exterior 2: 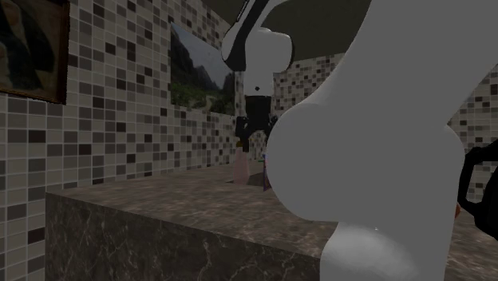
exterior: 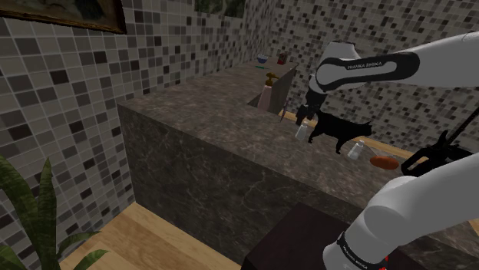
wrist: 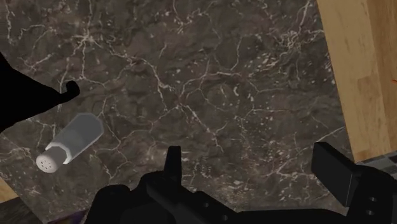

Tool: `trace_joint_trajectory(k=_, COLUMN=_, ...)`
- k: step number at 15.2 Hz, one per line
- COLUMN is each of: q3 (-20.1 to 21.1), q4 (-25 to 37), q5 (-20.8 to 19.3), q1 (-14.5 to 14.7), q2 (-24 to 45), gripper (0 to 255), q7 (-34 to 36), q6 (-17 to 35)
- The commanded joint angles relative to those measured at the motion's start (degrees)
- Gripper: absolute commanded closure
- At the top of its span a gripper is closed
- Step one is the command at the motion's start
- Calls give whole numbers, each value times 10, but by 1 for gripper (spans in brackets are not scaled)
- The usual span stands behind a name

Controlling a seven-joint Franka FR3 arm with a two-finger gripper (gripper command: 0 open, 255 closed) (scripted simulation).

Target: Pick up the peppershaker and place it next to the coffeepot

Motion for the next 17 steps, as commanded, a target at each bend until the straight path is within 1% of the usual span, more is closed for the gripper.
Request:
trace_joint_trajectory(k=1, q3=-20, q4=16, q5=4, q1=-3, q2=31, gripper=0, q7=-24, q6=21)
trace_joint_trajectory(k=5, q3=-62, q4=57, q5=26, q1=-7, q2=103, gripper=0, q7=-80, q6=59)
trace_joint_trajectory(k=8, q3=-89, q4=96, q5=57, q1=-10, q2=162, gripper=0, q7=-128, q6=82)
trace_joint_trajectory(k=13, q3=-122, q4=174, q5=131, q1=-26, q2=268, gripper=0, q7=-216, q6=105)
trace_joint_trajectory(k=17, q3=-128, q4=252, q5=200, q1=-58, q2=358, gripper=0, q7=-284, q6=106)
